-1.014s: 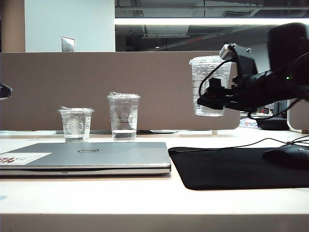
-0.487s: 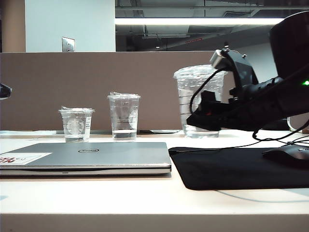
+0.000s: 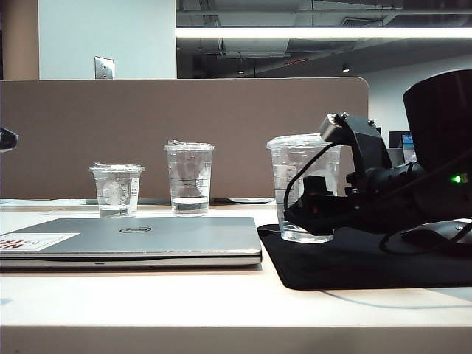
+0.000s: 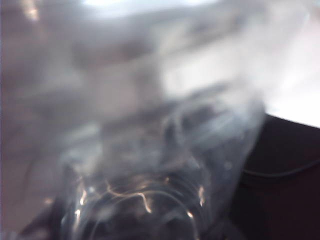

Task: Pick up the coffee cup on the right and place it on the right side of the laptop.

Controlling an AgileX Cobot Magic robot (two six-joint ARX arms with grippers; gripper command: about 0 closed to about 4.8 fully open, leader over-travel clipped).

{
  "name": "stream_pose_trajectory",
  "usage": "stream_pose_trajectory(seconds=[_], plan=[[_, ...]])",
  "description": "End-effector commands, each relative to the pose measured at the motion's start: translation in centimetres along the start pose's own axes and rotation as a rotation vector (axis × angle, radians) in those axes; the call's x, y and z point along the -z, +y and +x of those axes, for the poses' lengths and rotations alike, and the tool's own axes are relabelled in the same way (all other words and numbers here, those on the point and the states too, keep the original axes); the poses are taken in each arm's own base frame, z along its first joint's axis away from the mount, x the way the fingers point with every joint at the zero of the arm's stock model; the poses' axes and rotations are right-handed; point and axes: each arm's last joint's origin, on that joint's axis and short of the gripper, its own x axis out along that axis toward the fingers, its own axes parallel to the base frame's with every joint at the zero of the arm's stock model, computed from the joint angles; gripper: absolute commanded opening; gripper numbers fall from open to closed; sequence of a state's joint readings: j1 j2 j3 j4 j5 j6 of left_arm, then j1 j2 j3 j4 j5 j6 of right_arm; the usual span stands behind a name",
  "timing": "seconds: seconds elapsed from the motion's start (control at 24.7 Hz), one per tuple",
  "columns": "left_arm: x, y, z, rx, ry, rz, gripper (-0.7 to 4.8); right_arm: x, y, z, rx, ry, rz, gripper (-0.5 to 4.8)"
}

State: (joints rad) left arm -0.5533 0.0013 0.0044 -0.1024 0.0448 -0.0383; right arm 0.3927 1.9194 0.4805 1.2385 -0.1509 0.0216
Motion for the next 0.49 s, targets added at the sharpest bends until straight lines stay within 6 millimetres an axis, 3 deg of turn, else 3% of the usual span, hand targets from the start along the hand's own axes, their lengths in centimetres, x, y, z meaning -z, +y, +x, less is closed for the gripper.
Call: stream_pose_trajectory(seconds=[0.04, 0.49], plan=[[-0.16, -0.01, -0.03, 0.002, -0.009, 0.004, -0.05, -0.83, 0.05, 0.1, -0.004, -0.08, -0.004, 3.55], [-0.16, -0.01, -0.03, 0.002, -0.009, 0.004, -0.05, -0.33, -0.11, 1.0, -0.004, -0.071, -0.002, 3.55]])
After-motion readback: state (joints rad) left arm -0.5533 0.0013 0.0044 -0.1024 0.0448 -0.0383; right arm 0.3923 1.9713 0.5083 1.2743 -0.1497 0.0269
